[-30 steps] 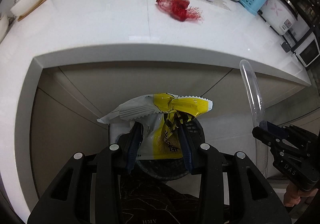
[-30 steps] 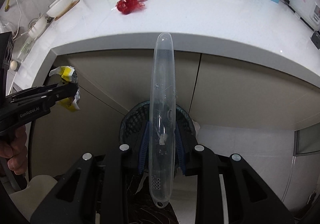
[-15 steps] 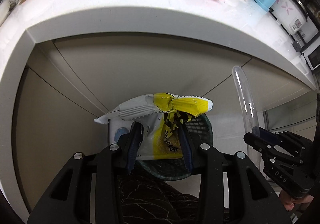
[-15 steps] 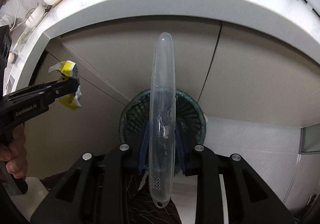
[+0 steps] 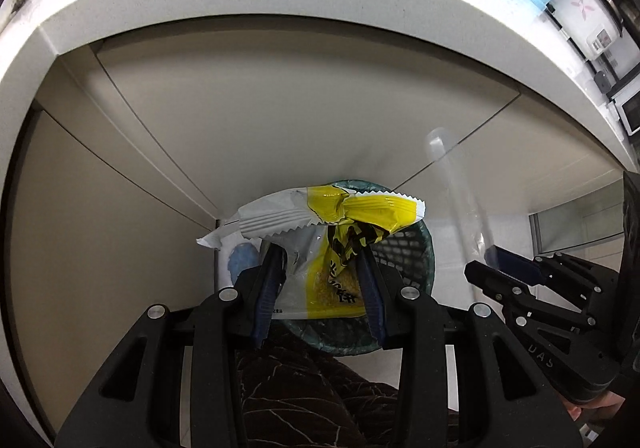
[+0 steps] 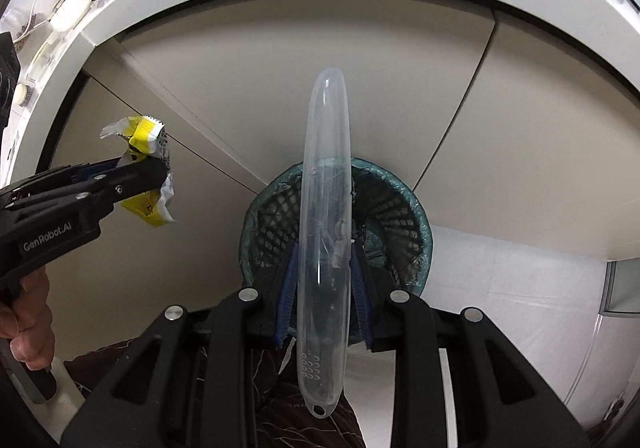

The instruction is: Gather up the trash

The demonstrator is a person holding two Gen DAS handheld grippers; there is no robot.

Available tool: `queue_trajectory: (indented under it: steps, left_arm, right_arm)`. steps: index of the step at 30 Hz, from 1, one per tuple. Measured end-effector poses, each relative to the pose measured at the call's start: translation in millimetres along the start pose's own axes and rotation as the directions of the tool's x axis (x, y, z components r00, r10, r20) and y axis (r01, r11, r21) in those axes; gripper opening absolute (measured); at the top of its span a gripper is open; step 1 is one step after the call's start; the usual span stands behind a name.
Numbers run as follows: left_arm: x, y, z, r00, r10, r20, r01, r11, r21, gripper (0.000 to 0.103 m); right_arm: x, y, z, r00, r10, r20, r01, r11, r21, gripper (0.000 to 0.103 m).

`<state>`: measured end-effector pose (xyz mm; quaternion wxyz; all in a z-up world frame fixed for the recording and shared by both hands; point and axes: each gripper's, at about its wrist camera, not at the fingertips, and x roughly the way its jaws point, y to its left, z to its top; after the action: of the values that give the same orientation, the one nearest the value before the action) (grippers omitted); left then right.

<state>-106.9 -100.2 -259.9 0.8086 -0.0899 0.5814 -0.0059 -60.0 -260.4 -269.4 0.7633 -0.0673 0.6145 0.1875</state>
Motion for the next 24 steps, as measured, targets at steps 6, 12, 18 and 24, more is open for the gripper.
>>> queue_trajectory:
  steps: [6, 12, 18, 24]
  left_arm:
    - [5, 1, 3, 1.0, 0.005, -0.017, -0.004, 1.0, 0.007, 0.037]
    - [19, -11, 6, 0.999, -0.007, -0.04, 0.008, 1.0, 0.025, 0.037]
    - [37, -22, 9, 0.998, -0.013, -0.061, 0.017, 0.998, 0.066, 0.037]
    - [53, -39, 2, 0.996, -0.029, -0.086, 0.038, 0.993, 0.108, 0.038]
  right_arm:
    - [-9, -10, 1, 0.999, -0.027, 0.045, 0.025, 0.999, 0.032, 0.057]
    - [-32, -34, 1, 0.988, -0.098, 0.123, 0.084, 0.99, 0.115, 0.087]
    - [-46, -57, -5, 0.976, -0.154, 0.154, 0.126, 0.975, 0.181, 0.094]
    - [-61, -78, -17, 0.97, -0.183, 0.158, 0.144, 0.963, 0.229, 0.094]
